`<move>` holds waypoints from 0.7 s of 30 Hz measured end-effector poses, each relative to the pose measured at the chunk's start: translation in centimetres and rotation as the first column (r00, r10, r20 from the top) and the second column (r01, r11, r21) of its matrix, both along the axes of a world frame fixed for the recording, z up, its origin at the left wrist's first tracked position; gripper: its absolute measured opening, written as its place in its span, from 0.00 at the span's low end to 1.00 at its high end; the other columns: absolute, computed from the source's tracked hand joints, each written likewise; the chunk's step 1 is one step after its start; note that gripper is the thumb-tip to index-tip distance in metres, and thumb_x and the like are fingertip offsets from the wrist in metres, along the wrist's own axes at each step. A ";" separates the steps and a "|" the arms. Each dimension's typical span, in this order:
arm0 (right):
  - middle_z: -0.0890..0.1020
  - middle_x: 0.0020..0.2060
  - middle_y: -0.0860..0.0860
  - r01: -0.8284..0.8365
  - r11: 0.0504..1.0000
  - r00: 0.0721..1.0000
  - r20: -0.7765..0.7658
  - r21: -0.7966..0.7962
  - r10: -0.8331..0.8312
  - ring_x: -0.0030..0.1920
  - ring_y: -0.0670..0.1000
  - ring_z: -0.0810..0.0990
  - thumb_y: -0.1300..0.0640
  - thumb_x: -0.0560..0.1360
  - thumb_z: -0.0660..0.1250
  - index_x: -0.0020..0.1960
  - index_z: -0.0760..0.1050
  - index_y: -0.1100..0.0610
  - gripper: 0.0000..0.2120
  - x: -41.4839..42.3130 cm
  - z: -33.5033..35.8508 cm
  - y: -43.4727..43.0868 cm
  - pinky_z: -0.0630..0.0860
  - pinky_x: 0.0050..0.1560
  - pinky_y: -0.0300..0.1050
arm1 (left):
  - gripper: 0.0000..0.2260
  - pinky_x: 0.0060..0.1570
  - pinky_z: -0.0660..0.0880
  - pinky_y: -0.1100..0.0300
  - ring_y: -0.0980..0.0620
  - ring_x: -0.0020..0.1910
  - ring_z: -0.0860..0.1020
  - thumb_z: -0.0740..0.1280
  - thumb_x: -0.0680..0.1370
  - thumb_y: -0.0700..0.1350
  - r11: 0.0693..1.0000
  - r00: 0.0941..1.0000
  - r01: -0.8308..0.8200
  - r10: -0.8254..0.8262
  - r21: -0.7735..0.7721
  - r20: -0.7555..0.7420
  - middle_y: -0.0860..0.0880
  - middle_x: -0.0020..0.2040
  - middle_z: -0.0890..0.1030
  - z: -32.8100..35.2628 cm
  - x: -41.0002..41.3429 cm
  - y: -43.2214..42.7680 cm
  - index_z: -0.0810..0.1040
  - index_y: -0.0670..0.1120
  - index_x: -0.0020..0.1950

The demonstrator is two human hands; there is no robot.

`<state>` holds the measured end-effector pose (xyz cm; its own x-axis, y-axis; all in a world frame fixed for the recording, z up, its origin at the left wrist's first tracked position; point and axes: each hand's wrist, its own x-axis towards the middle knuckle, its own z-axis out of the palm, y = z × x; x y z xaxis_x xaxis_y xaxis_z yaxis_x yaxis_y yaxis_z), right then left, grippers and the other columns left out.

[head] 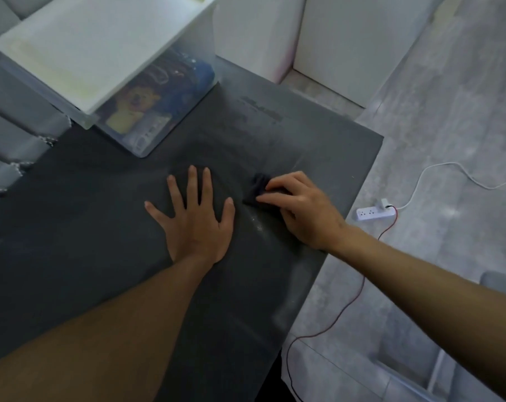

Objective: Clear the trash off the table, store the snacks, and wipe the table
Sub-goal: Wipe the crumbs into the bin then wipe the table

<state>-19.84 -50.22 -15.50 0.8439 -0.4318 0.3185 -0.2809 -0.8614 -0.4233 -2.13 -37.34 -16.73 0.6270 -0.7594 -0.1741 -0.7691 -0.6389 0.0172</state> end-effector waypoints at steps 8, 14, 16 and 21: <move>0.78 0.55 0.55 0.633 0.760 0.770 -0.015 0.146 -0.638 0.55 0.58 0.72 0.67 0.75 0.60 0.59 0.82 0.55 0.19 2.4 0.2 -6.9 0.71 0.59 0.46 | 0.32 0.69 0.44 0.24 0.43 0.80 0.37 0.37 0.80 0.66 1.000 1.000 0.008 -0.008 0.011 -0.016 0.54 0.82 0.39 0.2 0.0 -0.1 0.35 0.55 0.81; 0.80 0.55 0.56 -0.012 0.999 1.000 0.004 -0.036 0.012 0.54 0.58 0.76 0.62 0.79 0.59 0.57 0.83 0.56 0.15 2.4 0.2 -2.9 0.75 0.56 0.46 | 0.32 0.69 0.44 0.24 0.43 0.80 0.37 0.35 0.79 0.66 1.000 1.000 0.006 -0.005 0.026 -0.015 0.54 0.82 0.38 0.2 0.1 -0.1 0.35 0.55 0.81; 0.80 0.55 0.57 0.024 0.996 1.000 -0.002 -0.086 -0.024 0.54 0.59 0.76 0.62 0.79 0.59 0.57 0.84 0.56 0.15 2.5 0.1 -5.3 0.75 0.56 0.49 | 0.33 0.69 0.44 0.24 0.43 0.80 0.37 0.34 0.78 0.66 0.999 1.000 0.005 -0.005 0.032 -0.018 0.54 0.82 0.38 0.3 0.1 -0.1 0.35 0.55 0.81; 0.77 0.55 0.55 0.565 0.816 0.823 -0.007 0.119 -0.568 0.55 0.58 0.72 0.64 0.75 0.60 0.59 0.82 0.56 0.17 4.7 0.3 -9.2 0.74 0.57 0.53 | 0.33 0.69 0.44 0.24 0.43 0.80 0.37 0.34 0.78 0.66 0.999 1.000 0.007 -0.006 0.031 -0.028 0.54 0.82 0.38 0.5 0.1 -0.2 0.35 0.55 0.81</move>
